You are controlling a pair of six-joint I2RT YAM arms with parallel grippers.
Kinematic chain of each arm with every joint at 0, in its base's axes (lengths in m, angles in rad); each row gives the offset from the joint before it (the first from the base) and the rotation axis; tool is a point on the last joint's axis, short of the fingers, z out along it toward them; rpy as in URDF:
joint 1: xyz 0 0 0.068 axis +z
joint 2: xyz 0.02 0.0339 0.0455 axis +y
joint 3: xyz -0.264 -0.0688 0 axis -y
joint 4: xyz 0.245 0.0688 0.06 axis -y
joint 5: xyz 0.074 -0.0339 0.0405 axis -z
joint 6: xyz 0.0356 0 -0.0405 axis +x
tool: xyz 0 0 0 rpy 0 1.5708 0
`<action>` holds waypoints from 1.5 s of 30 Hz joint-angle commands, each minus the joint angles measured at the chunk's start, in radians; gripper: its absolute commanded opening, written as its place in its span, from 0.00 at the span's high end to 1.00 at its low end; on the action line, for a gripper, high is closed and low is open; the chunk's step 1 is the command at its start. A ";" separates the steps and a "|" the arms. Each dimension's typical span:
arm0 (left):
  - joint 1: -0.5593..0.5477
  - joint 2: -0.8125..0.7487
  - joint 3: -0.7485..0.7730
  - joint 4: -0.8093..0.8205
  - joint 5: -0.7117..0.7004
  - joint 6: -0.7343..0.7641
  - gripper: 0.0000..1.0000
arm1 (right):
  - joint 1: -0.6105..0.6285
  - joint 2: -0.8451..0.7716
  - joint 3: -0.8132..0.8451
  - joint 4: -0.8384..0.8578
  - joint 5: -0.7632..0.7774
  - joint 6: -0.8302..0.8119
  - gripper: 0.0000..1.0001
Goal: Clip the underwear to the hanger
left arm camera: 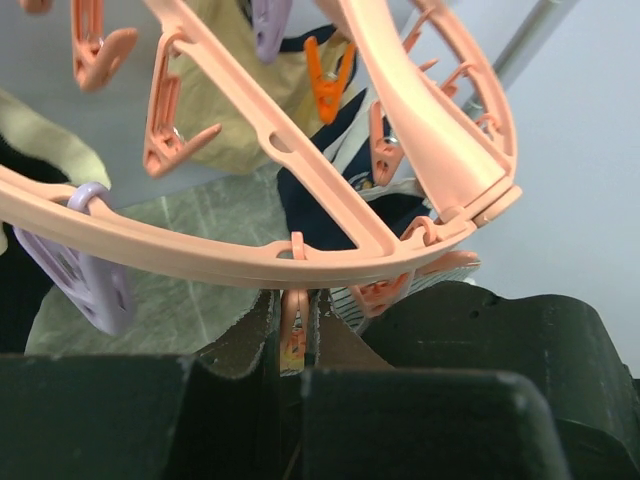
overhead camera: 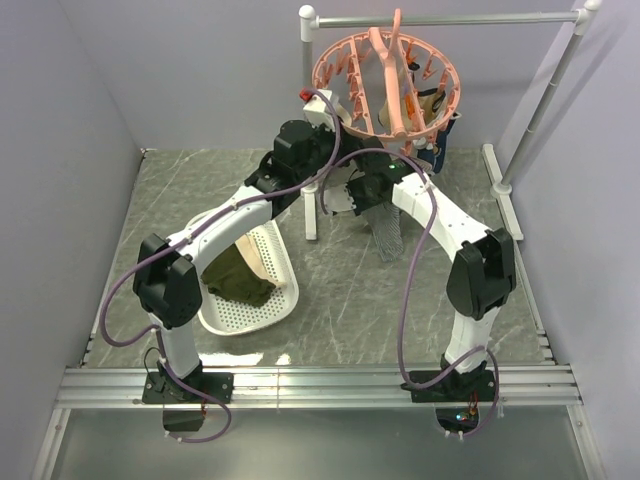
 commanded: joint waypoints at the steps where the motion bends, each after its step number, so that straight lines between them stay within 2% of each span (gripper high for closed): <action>1: -0.041 -0.004 0.056 0.064 0.072 -0.029 1.00 | 0.000 -0.060 -0.005 0.015 -0.061 -0.016 1.00; 4: -0.041 -0.004 0.058 0.062 0.070 -0.029 1.00 | -0.009 -0.098 -0.057 0.078 -0.076 -0.022 0.99; 5: -0.042 -0.004 0.059 0.061 0.072 -0.029 1.00 | -0.011 -0.105 -0.092 0.096 -0.073 -0.021 0.91; 6: -0.041 -0.004 0.059 0.061 0.072 -0.032 1.00 | -0.014 -0.123 -0.108 0.124 -0.076 -0.021 0.68; 9: -0.041 -0.005 0.062 0.059 0.075 -0.034 1.00 | -0.020 -0.167 -0.179 0.195 -0.102 -0.015 0.44; 15: -0.041 -0.008 0.059 0.056 0.078 -0.038 1.00 | -0.040 -0.247 -0.317 0.375 -0.153 0.016 0.27; 19: -0.041 -0.008 0.058 0.053 0.080 -0.040 1.00 | -0.061 -0.292 -0.390 0.469 -0.198 0.018 0.26; 24: -0.041 0.000 0.072 0.042 0.083 -0.037 1.00 | -0.086 -0.332 -0.424 0.405 -0.244 -0.073 0.27; 28: -0.042 0.003 0.082 0.032 0.080 -0.040 1.00 | -0.074 -0.326 -0.469 0.406 -0.167 -0.171 0.27; 41: -0.047 -0.002 0.081 0.022 0.078 -0.038 1.00 | 0.020 -0.209 -0.412 0.503 -0.006 -0.130 0.23; 45: -0.049 -0.002 0.081 0.021 0.078 -0.041 1.00 | 0.034 -0.155 -0.371 0.499 0.090 -0.140 0.23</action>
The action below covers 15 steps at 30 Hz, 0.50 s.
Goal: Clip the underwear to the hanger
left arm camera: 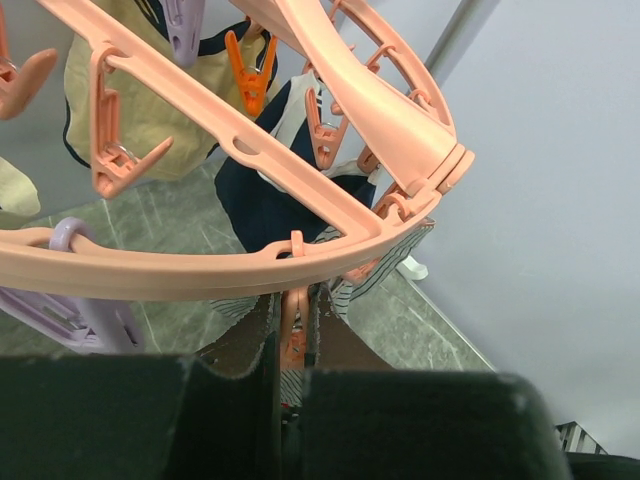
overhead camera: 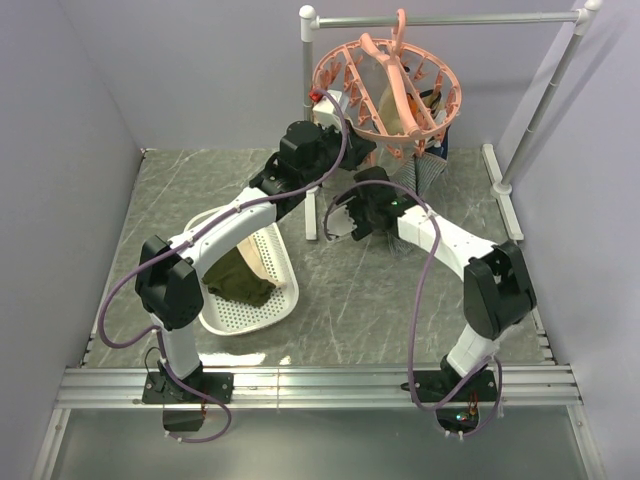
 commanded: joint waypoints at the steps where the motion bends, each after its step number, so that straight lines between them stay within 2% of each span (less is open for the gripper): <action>1: -0.010 -0.001 0.048 0.029 0.025 -0.005 1.00 | 0.014 0.045 0.081 0.036 0.114 -0.013 0.23; 3: -0.010 -0.003 0.050 0.026 0.023 -0.005 1.00 | 0.011 0.086 0.126 -0.001 0.165 -0.010 0.26; 7: -0.010 -0.004 0.050 0.025 0.019 -0.002 1.00 | -0.002 0.127 0.190 -0.067 0.220 0.001 0.38; 10: -0.010 -0.003 0.054 0.026 0.017 -0.004 1.00 | -0.009 0.141 0.242 -0.140 0.209 0.023 0.45; 11: -0.010 -0.001 0.057 0.025 0.017 -0.005 1.00 | -0.011 0.146 0.251 -0.172 0.200 0.029 0.53; 13: -0.010 0.002 0.063 0.023 0.017 -0.005 1.00 | -0.011 0.146 0.281 -0.212 0.194 0.043 0.62; 14: -0.010 0.003 0.066 0.022 0.014 -0.007 1.00 | -0.011 0.135 0.281 -0.226 0.176 0.044 0.75; 15: -0.012 0.003 0.066 0.022 0.014 -0.010 1.00 | -0.011 0.128 0.276 -0.229 0.169 0.043 0.81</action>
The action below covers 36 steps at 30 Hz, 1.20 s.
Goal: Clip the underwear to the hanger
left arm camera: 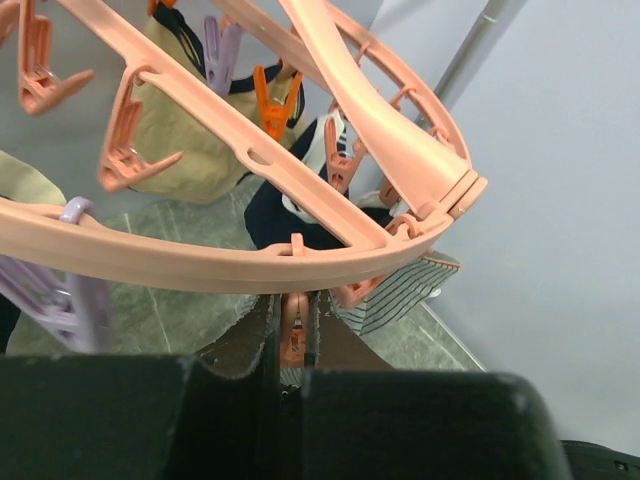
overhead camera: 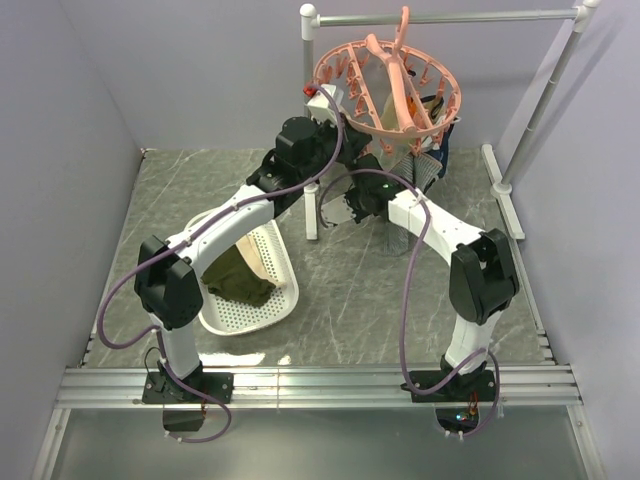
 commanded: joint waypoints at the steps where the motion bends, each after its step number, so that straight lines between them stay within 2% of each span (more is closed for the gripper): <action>1: -0.023 0.003 0.048 0.021 0.041 -0.010 1.00 | -0.012 -0.030 0.048 -0.067 -0.007 0.021 0.88; 2: -0.024 0.003 0.048 0.021 0.041 -0.010 1.00 | -0.013 -0.054 0.027 -0.061 -0.026 0.020 1.00; 11: 0.000 0.023 0.067 0.018 0.061 -0.076 1.00 | -0.042 -0.220 -0.128 0.016 -0.177 0.032 1.00; 26: 0.031 0.049 0.078 0.018 0.100 -0.137 1.00 | -0.194 -0.458 -0.326 0.206 -0.659 0.078 1.00; 33: 0.045 0.043 0.049 0.053 0.155 -0.183 1.00 | -0.283 -0.503 -0.346 0.298 -0.878 0.185 1.00; 36: 0.048 0.042 0.032 0.081 0.198 -0.194 1.00 | -0.303 -0.504 -0.325 0.333 -0.912 0.279 1.00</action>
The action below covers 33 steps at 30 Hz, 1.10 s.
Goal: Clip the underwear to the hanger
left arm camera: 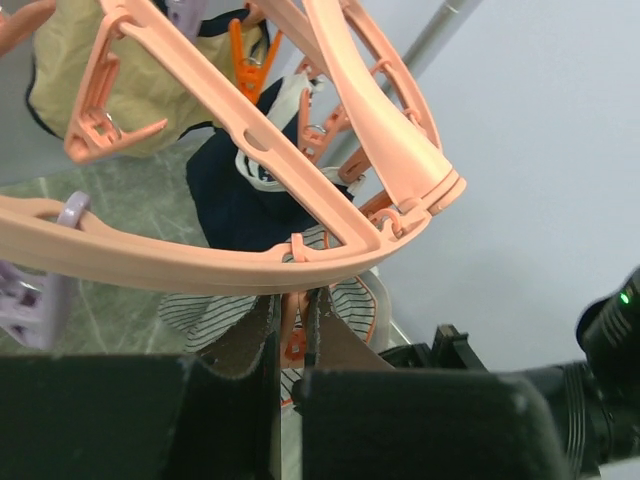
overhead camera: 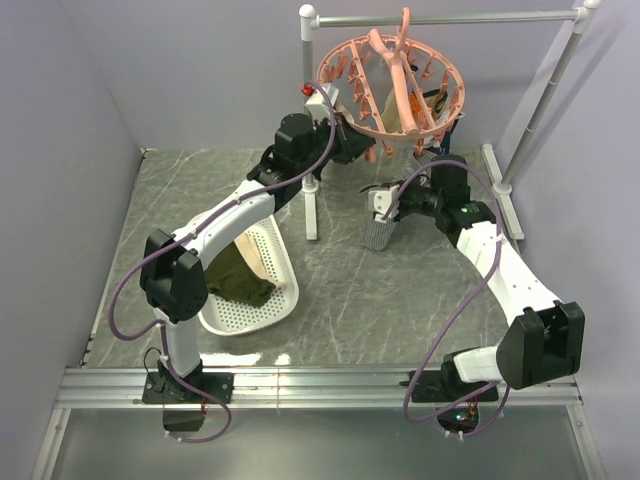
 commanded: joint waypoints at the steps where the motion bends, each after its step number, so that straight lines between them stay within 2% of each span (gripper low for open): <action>1: 0.007 -0.014 -0.004 0.090 0.082 -0.036 1.00 | -0.020 -0.017 0.029 0.065 -0.131 0.127 1.00; 6: 0.027 -0.029 -0.067 0.185 0.165 -0.042 1.00 | -0.045 0.007 0.122 0.029 -0.187 0.261 1.00; 13: 0.058 -0.035 -0.130 0.329 0.355 -0.034 1.00 | -0.068 0.035 0.187 -0.028 -0.244 0.345 1.00; 20: 0.064 -0.035 -0.181 0.451 0.410 -0.048 1.00 | -0.069 0.053 0.219 -0.060 -0.270 0.368 1.00; 33: 0.064 0.000 -0.179 0.520 0.442 -0.048 1.00 | -0.075 0.061 0.237 -0.040 -0.307 0.434 1.00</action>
